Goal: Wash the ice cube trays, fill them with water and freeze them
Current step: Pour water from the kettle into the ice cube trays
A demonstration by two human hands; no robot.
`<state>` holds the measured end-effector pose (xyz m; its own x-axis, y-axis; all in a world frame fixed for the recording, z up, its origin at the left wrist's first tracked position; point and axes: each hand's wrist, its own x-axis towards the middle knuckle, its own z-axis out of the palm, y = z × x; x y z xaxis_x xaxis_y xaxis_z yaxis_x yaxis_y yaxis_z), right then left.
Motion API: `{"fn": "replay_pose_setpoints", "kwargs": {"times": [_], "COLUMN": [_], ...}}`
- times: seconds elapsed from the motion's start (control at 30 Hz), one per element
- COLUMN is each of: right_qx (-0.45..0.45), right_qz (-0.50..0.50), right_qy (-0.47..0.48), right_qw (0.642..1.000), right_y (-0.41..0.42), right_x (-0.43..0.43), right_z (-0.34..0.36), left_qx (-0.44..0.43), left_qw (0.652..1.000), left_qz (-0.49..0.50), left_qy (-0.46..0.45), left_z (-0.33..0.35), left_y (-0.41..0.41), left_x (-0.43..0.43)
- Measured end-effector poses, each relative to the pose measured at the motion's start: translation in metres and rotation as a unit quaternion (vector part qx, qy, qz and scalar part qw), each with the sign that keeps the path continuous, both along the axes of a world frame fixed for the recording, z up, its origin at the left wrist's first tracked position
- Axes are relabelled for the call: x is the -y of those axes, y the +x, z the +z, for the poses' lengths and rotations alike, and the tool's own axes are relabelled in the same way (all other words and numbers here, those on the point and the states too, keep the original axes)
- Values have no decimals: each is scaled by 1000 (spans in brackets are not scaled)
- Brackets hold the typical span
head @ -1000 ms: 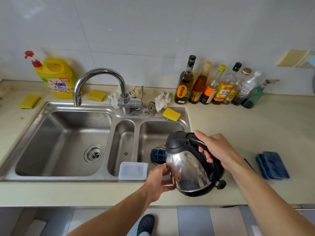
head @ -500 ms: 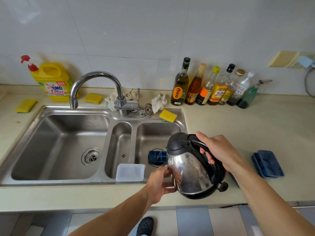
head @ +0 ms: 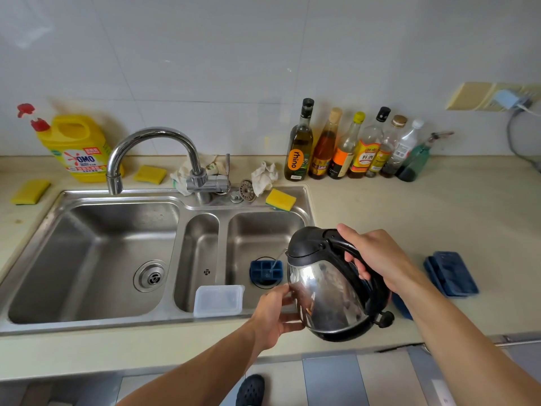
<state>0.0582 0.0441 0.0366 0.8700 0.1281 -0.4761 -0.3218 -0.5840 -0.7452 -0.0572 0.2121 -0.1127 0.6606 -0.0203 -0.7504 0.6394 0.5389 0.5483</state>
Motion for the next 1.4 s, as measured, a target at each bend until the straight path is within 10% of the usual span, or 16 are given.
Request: {"fn": "replay_pose_setpoints", "kwargs": {"times": [1.4], "right_qx": [-3], "right_qz": [-17], "right_qy": [-3], "right_qw": [1000], "right_y": [19], "right_x": [-7], "right_z": [7], "left_qx": [-2], "left_qw": [1000], "left_qz": [-14], "left_qy": [6], "left_z": [-2], "left_y": [26], "left_x": [-8]}}
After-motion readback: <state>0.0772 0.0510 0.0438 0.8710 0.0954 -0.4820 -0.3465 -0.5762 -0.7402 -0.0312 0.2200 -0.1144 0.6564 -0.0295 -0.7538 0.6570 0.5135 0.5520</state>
